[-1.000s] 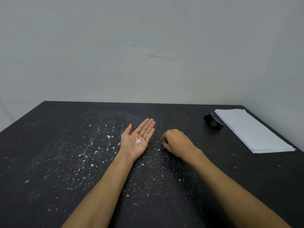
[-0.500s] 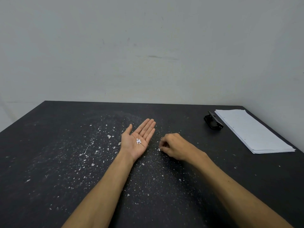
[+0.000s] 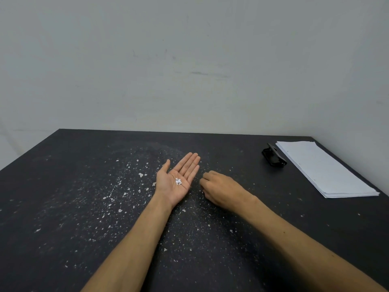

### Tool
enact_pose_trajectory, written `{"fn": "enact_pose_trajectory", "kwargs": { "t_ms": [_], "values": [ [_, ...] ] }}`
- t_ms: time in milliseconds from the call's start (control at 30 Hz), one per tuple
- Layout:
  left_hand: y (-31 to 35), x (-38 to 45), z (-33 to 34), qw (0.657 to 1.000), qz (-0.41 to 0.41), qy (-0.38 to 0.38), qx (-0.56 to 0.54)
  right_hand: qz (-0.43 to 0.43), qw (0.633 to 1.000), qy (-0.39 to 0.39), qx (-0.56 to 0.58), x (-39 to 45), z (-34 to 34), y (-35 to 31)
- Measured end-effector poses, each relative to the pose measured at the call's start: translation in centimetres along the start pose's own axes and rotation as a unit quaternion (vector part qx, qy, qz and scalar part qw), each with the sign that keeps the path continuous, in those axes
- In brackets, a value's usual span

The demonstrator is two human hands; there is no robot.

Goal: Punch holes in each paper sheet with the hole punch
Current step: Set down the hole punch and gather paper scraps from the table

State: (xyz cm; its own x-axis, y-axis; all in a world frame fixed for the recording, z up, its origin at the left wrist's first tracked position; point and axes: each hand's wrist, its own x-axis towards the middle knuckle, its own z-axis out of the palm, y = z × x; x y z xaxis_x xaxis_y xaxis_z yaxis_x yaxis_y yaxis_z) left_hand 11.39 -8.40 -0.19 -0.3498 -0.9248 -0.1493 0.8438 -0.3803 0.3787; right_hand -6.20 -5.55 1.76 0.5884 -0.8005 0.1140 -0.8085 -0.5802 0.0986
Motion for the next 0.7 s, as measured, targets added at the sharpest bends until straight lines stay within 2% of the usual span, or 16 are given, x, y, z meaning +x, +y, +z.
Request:
{"fn": "enact_pose_trajectory", "kwargs": {
  "t_ms": [67, 167, 233, 300, 367, 433, 567, 700],
  "values": [
    [0.0, 0.0, 0.1, 1.000, 0.000, 0.002, 0.001, -0.003, 1.000, 0.002, -0.001, 0.0, 0.4, 0.2],
    [-0.1, 0.0, 0.0, 1.000, 0.002, 0.009, 0.009, 0.039, 0.998, -0.022, 0.037, 0.3, 0.5, 0.8],
    [-0.1, 0.0, 0.0, 1.000, 0.001, 0.017, 0.014, 0.104, 0.986, -0.027, 0.131, 0.4, 0.2, 1.5],
    [-0.2, 0.2, -0.1, 1.000, -0.002, 0.022, 0.020, 0.170, 0.953, -0.010, 0.249, 0.6, -0.5, 1.8],
    [-0.4, 0.3, -0.1, 0.999, -0.011, 0.021, 0.024, 0.185, 0.934, 0.010, 0.305, 0.9, -1.4, 1.5],
    [-0.6, 0.3, 0.0, 0.999, -0.021, 0.019, 0.034, 0.161, 0.936, 0.015, 0.312, 1.5, -2.6, 0.5],
    [-0.6, 0.2, -0.4, 0.999, -0.035, 0.012, 0.033, 0.110, 0.961, -0.021, 0.254, 3.0, -4.1, -1.6],
    [-0.3, -0.5, -0.7, 0.999, -0.030, -0.001, 0.022, 0.088, 0.970, -0.039, 0.222, 3.7, -4.2, -2.7]
  ]
}}
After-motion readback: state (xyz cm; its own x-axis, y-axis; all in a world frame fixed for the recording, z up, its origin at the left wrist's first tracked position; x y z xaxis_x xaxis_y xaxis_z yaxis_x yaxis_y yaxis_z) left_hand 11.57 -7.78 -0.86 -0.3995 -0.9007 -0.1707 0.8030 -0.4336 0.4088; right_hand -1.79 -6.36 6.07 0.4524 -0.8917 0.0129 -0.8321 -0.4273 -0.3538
